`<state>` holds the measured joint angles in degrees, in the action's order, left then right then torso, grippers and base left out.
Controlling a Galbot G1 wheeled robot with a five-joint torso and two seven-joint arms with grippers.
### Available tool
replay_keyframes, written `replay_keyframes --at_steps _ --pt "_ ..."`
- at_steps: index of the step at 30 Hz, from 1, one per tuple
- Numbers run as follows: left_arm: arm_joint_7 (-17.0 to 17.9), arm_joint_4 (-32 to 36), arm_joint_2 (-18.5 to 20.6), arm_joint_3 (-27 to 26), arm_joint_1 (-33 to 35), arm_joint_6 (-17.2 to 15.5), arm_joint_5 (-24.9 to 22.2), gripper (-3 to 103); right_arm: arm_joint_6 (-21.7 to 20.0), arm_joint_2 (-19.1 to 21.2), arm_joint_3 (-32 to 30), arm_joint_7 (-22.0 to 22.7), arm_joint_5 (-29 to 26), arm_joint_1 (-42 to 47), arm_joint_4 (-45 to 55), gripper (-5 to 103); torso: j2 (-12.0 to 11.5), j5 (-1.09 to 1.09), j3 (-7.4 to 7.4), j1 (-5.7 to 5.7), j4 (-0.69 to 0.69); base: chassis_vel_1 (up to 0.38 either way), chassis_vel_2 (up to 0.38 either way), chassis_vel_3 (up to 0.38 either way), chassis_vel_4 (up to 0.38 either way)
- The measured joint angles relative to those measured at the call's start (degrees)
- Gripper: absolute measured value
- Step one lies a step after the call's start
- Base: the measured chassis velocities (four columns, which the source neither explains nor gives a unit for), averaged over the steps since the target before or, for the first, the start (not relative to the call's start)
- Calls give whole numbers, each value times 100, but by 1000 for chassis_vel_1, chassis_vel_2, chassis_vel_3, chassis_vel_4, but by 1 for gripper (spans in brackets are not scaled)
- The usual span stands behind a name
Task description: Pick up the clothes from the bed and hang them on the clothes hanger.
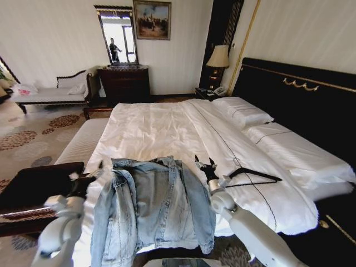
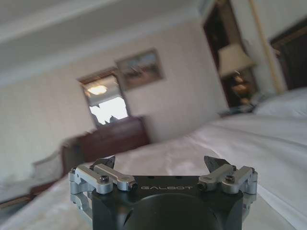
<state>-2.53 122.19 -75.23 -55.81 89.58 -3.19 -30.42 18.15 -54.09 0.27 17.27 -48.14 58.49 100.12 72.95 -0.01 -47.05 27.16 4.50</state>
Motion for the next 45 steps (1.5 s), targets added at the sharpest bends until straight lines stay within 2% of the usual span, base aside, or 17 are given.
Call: replay_keyframes --at_steps 2,4,6,8,10,12,19,35,45 --pt "-35 298 -224 -343 304 230 205 100 191 96 -243 -510 307 219 238 100 0 1 0 0 0 0 0 0 0" --pt "-157 577 -437 -590 569 494 426 100 330 156 -524 -813 743 425 460 100 1 1 0 0 0 0 0 0 0" --pt "-198 654 -513 -662 641 577 495 100 381 168 -634 -880 937 508 534 100 1 -1 0 0 0 0 0 0 0" --pt "-290 900 -753 -754 815 728 611 100 572 179 -1099 -1035 1551 881 824 100 1 -2 0 0 -1 0 0 0 0" --pt "-305 959 -826 -742 861 742 618 100 595 179 -1262 -1076 1685 1036 933 100 1 0 0 -1 0 0 0 0 0" --pt "-328 1107 -1026 -687 977 774 632 100 685 144 -1762 -1173 1970 1615 1424 100 1 0 0 0 4 0 0 0 0" --pt "-315 1137 -1086 -723 946 812 713 100 726 75 -2091 -1258 2014 2151 1869 100 2 1 0 -1 3 0 0 0 0" --pt "-264 1048 -972 -737 883 763 644 100 713 -40 -1809 -1146 1981 2038 1689 100 0 2 -1 0 1 -10 -7 15 10" --pt "-264 1023 -987 -658 852 763 655 100 688 -40 -1760 -1094 1976 2009 1651 100 0 0 -1 0 3 -173 -190 188 172"
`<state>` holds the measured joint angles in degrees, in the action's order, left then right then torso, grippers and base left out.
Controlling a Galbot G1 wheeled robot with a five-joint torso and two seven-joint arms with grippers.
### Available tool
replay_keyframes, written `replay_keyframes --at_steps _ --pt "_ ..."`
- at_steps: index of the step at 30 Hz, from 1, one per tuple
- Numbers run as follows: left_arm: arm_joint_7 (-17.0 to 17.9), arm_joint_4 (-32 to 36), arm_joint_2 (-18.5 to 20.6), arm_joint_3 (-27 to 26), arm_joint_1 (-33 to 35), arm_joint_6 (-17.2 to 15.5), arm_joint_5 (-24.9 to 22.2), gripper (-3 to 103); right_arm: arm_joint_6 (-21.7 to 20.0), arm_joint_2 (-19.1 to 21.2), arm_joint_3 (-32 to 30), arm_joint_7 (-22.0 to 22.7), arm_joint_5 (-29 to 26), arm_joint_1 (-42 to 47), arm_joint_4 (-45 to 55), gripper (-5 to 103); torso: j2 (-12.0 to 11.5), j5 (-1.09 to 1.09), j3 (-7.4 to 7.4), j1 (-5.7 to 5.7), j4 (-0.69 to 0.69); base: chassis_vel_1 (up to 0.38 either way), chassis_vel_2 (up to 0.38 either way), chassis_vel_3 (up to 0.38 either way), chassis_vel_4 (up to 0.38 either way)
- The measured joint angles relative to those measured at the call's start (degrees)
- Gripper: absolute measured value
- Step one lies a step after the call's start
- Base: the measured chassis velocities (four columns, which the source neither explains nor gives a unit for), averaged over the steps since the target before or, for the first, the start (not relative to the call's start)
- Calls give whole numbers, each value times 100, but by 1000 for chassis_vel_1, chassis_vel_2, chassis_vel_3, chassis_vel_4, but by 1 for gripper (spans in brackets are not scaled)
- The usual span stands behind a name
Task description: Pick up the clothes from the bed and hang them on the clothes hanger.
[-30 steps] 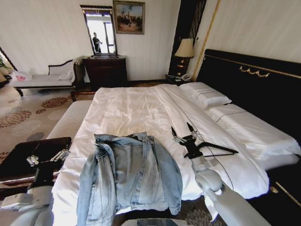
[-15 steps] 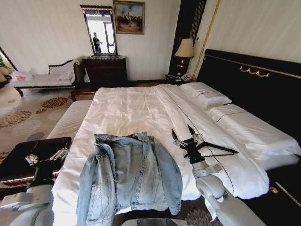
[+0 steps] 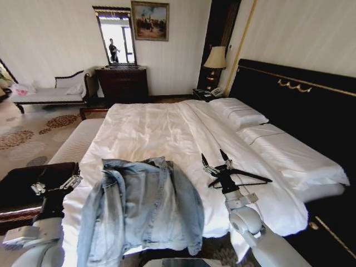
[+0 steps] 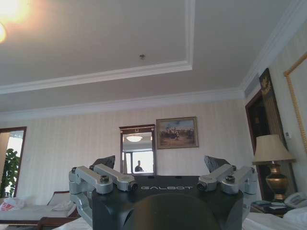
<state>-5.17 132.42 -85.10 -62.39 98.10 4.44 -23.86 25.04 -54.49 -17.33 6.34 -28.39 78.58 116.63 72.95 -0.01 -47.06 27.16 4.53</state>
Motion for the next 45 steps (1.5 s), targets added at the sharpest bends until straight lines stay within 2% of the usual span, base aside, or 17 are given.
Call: replay_keyframes --at_steps 21,26,29,30,34,35,37,38,39,40,42,45 --pt "-4 -26 -36 34 22 39 40 100 67 -33 111 67 96 -101 -320 100 -1 0 -1 2 1 -318 -302 302 300" --pt "-4 -23 -48 31 33 56 59 100 -103 70 315 309 179 -410 -633 100 -1 -3 -1 1 -2 -30 -70 62 27" --pt "2 -17 -51 3 55 75 68 100 -477 256 489 371 128 -681 -679 100 0 8 0 -1 -2 54 33 -4 0" --pt "2 -17 -51 3 55 75 68 100 -477 256 489 371 128 -681 -679 100 0 8 0 -1 -2 60 44 -4 -20" --pt "12 11 -42 -25 59 106 68 100 -1238 767 867 389 -246 -1264 -664 100 0 3 0 0 -3 48 48 -32 -25" --pt "12 11 -42 -25 59 106 68 100 -1238 767 867 389 -246 -1264 -664 100 0 3 0 0 -3 0 0 0 0" --pt "9 14 -46 -52 67 132 55 100 -1506 1048 1029 315 -420 -1504 -703 100 0 1 0 0 -2 0 0 0 0" --pt "8 18 -51 -79 84 156 34 100 -1635 1234 1144 271 -514 -1644 -749 100 0 -1 0 0 -1 0 0 0 0" --pt "2 33 -53 -123 104 184 -25 100 -1825 1583 1417 137 -605 -1929 -865 100 -1 -4 -1 1 0 0 0 0 0" --pt "2 33 -53 -123 104 184 -25 100 -1825 1583 1417 137 -605 -1929 -865 100 -1 -4 -1 1 0 0 0 0 0" --pt "11 116 -53 -141 114 182 -157 100 -1950 1874 1688 -94 -662 -2208 -1005 100 -1 1 -1 1 0 0 0 0 0" --pt "79 451 -51 -146 106 10 -545 100 -2055 2256 2093 -583 -710 -2624 -1286 100 -1 0 -1 0 -1 0 0 0 0"
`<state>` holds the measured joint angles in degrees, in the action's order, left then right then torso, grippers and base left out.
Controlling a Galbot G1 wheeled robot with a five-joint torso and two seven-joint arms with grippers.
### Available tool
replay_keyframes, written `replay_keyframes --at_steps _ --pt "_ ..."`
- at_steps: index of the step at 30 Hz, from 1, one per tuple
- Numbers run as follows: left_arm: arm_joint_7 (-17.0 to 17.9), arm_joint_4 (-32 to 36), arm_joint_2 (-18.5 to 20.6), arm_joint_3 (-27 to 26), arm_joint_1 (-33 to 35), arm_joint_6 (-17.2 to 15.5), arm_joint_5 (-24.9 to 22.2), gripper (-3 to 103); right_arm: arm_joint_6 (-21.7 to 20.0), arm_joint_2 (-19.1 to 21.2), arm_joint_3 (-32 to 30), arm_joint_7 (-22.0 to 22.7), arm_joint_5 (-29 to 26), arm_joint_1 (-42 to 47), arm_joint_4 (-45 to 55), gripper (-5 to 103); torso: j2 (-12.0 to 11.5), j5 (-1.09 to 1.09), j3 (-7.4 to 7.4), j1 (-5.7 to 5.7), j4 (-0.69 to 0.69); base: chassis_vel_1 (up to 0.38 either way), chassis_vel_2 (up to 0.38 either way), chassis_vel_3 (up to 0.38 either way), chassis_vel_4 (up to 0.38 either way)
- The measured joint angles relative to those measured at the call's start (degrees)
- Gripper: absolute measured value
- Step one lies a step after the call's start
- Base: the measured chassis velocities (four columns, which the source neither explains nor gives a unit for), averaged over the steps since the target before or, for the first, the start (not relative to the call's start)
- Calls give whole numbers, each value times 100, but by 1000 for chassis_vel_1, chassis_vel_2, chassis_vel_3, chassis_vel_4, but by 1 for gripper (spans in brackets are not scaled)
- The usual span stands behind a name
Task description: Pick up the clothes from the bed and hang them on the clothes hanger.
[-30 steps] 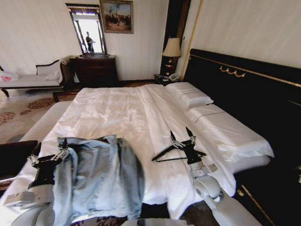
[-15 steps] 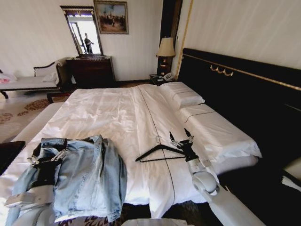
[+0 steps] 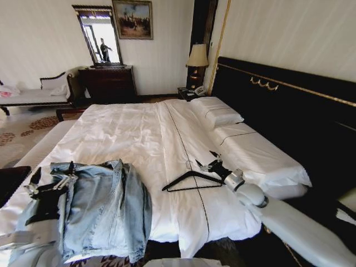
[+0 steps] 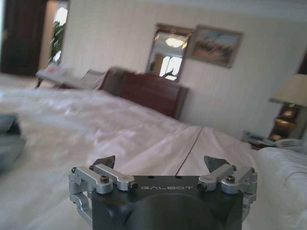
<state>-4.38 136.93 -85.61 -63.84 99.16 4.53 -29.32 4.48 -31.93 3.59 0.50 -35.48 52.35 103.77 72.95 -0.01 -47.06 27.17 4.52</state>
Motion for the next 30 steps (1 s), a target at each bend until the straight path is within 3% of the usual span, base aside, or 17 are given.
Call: replay_keyframes --at_steps 1,5,10,15,24,30 --pt "0 0 0 0 0 0 0 100 0 0 0 0 0 0 0 100 0 0 0 0 0 0 0 0 0" --pt "66 470 -28 105 -72 -254 -139 100 -282 373 261 -1184 -95 -531 -348 100 0 1 0 0 0 0 0 0 0" --pt "64 656 -232 476 -14 -300 133 100 -783 468 393 -1852 -4 -1063 -571 100 0 0 0 1 0 0 0 0 0" --pt "66 657 -312 695 -8 -279 292 100 -999 304 523 -2282 242 -1300 -988 100 0 2 0 0 0 0 0 0 0" --pt "73 649 -301 736 3 -250 394 100 -878 -179 550 -3095 560 -1375 -1862 100 0 0 0 0 0 0 0 0 0" --pt "78 642 -297 742 11 -242 419 100 -916 -390 548 -3334 734 -1409 -2124 100 0 1 1 0 0 0 0 0 0"
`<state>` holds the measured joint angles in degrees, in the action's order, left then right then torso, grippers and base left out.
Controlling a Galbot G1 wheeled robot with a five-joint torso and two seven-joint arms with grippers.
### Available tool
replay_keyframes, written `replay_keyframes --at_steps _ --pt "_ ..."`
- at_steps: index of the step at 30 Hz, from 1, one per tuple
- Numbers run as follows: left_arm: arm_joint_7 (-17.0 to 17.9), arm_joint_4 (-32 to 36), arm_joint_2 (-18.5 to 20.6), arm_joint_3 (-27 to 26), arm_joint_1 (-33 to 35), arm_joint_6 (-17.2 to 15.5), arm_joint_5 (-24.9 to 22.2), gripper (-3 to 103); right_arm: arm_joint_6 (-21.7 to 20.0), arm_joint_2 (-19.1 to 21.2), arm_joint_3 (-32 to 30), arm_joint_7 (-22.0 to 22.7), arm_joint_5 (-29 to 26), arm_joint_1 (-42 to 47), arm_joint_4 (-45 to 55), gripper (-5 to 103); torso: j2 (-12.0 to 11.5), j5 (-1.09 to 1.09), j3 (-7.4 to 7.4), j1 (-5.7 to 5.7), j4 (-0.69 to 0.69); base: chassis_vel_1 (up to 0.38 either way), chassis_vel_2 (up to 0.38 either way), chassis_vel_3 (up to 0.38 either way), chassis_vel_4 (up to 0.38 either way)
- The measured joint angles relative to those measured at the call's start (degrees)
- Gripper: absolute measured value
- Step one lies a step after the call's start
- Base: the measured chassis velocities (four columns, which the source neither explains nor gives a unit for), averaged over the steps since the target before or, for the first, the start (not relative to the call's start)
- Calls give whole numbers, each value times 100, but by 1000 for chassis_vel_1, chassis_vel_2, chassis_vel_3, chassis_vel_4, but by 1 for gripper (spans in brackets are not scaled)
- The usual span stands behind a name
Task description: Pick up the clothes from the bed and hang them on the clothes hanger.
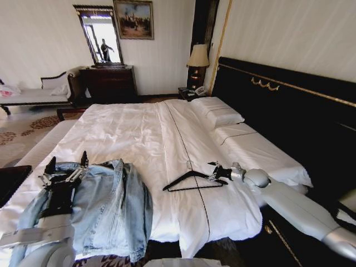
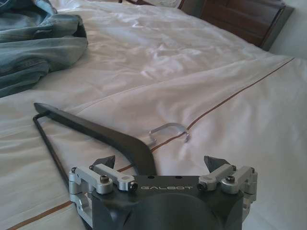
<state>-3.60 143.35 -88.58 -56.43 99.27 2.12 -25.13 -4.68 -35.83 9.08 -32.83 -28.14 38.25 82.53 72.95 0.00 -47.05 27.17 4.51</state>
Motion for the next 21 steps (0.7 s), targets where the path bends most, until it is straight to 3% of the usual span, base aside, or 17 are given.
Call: replay_keyframes --at_steps 13,21 --pt "4 -64 20 -25 -33 55 65 100 -552 -443 238 -461 722 -444 -457 100 0 1 0 0 0 0 0 0 0" --pt "4 -148 38 -59 -64 63 77 100 -574 -731 411 -601 915 -591 -766 100 0 1 0 0 0 0 0 0 0"
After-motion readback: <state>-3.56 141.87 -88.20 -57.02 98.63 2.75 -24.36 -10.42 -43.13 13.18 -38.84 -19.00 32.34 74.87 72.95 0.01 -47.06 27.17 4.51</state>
